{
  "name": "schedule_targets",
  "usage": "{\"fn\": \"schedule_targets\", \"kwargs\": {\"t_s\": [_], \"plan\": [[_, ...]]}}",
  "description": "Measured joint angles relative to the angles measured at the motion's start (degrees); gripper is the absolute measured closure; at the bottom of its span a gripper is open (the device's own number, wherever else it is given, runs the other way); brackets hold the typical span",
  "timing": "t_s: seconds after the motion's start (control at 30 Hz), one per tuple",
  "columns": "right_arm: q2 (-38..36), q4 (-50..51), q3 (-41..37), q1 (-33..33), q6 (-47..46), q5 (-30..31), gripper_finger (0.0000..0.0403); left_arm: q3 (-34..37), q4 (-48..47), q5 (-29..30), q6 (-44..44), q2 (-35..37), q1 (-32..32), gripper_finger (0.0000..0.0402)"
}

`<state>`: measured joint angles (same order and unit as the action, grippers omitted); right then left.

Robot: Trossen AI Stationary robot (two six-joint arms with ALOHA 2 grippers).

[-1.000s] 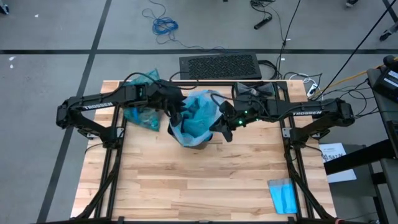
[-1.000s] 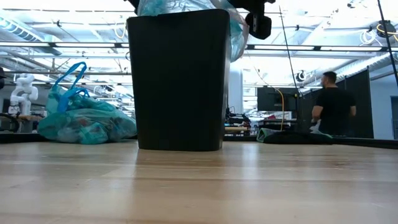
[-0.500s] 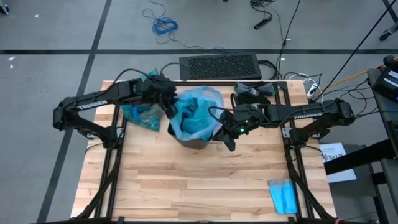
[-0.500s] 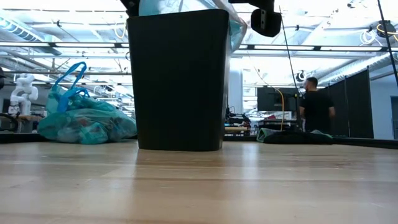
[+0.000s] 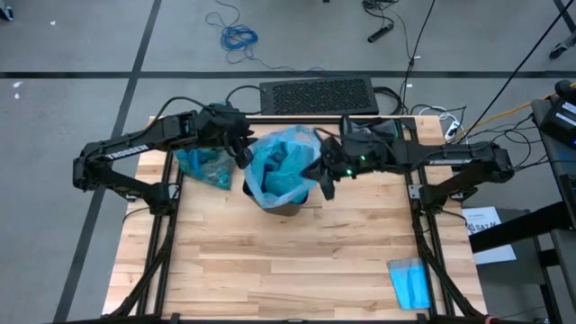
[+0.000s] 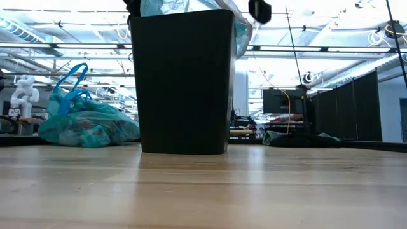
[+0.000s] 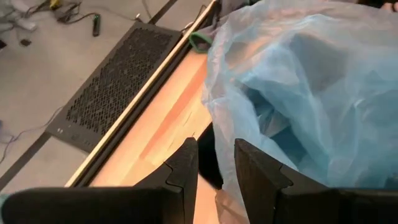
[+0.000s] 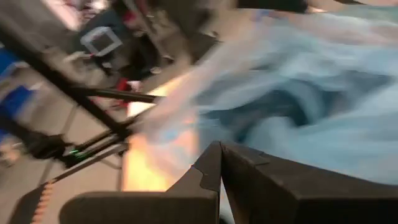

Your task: Place trash/remove bag and relplace

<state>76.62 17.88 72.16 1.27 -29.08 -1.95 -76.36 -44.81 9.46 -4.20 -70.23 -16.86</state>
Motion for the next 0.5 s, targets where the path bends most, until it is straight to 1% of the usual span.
{"fn": "schedule_targets", "kwargs": {"t_s": [0.1, 0.2, 0.33, 0.5], "plan": [[2.30, 0.41, 0.24, 2.83, -0.68, -2.84, 0.0403, 0.00, 1.64, -0.98, 0.63, 0.00, 0.00, 0.0299], [4.86, 0.42, 0.22, 3.75, -1.55, -6.05, 0.0403, 0.00, 2.22, -1.04, 1.80, -0.01, -0.03, 0.0299], [7.00, 0.31, 0.22, 3.38, -2.66, -9.95, 0.0403, -0.02, 0.18, -0.93, 2.02, -0.92, -1.29, 0.0299], [6.53, 0.46, 0.22, 0.81, -3.62, -10.22, 0.0403, -0.02, -4.20, -0.60, 2.25, -1.95, -3.75, 0.0299]]}}
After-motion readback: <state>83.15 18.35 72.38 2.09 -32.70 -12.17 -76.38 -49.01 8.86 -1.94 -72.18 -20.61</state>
